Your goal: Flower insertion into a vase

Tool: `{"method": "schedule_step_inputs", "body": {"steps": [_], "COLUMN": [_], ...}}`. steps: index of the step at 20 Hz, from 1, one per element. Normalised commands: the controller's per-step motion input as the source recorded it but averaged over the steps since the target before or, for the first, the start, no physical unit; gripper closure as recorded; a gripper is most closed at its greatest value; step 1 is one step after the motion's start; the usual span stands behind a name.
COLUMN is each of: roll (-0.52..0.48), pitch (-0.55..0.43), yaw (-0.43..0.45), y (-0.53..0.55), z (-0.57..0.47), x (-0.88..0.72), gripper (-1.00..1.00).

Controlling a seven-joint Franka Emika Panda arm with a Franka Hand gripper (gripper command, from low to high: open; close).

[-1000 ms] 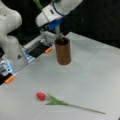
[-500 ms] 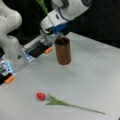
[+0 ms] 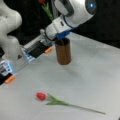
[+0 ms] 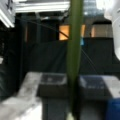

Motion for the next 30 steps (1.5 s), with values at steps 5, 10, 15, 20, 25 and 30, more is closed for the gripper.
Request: {"method": "schedule_step_inputs", "body": {"steps": [5, 10, 15, 20, 25, 30], "roll": [-0.170, -0.125, -0.095, -0.087, -0.073, -0.048], "pitch": [0.012, -0.042, -0.024, -0.005, 0.018, 0.043], "yaw": [0.131, 0.138, 0.126, 0.109, 0.084, 0.061], "y": [0.02, 0.02, 0.01, -0.04, -0.11, -0.13], "z": [-0.17, -0.11, -0.02, 0.04, 0.02, -0.03], "x": [0.33, 0.27, 0.22, 0.24, 0.31, 0.36], "gripper": [1.00, 1.00, 1.00, 1.00, 1.00, 1.00]}}
